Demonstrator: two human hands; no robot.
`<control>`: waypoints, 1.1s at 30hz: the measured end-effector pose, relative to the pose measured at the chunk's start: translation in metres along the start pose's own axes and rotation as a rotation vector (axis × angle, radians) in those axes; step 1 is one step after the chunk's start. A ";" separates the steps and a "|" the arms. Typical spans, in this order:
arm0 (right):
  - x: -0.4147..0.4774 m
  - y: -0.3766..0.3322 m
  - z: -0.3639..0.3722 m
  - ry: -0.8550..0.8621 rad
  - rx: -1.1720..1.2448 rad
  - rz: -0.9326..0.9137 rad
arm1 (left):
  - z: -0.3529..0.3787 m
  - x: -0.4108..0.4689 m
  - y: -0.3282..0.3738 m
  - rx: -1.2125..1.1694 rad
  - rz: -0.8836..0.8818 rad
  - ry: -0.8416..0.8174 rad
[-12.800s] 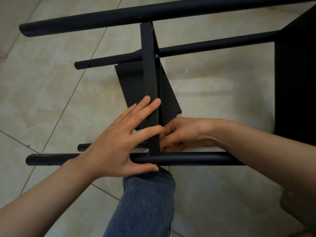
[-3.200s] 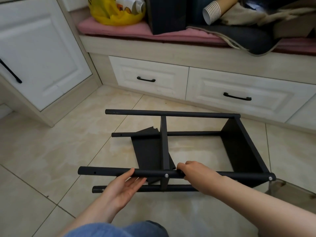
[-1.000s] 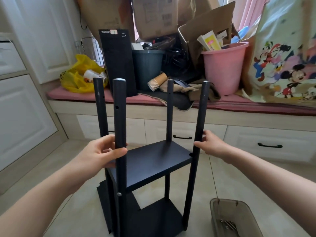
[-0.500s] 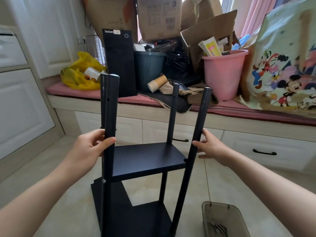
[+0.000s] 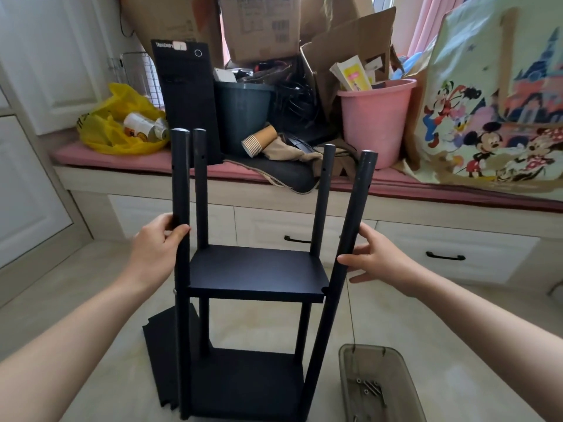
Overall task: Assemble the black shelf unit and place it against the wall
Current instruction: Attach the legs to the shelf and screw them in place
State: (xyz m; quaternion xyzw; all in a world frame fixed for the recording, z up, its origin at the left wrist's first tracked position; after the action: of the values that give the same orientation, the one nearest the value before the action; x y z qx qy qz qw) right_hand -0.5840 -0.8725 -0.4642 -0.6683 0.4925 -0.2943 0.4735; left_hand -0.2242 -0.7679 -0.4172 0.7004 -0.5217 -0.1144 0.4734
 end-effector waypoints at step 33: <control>-0.047 0.000 -0.014 0.101 -0.164 -0.211 | 0.085 0.025 -0.026 0.169 -0.100 -0.150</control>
State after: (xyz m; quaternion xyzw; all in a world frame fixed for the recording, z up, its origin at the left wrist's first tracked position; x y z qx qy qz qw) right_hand -0.6125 -0.8335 -0.4556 -0.7372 0.4652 -0.3342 0.3584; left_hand -0.2531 -0.8353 -0.4740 0.7525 -0.5279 -0.1457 0.3659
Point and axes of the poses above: each hand's wrist, its own x-axis towards the middle knuckle, its own z-axis out of the palm, y = z × x, the point moved 9 cm from there along x, towards the middle knuckle, and after that the axes turned 5 degrees about x, right-handed, at the moved point
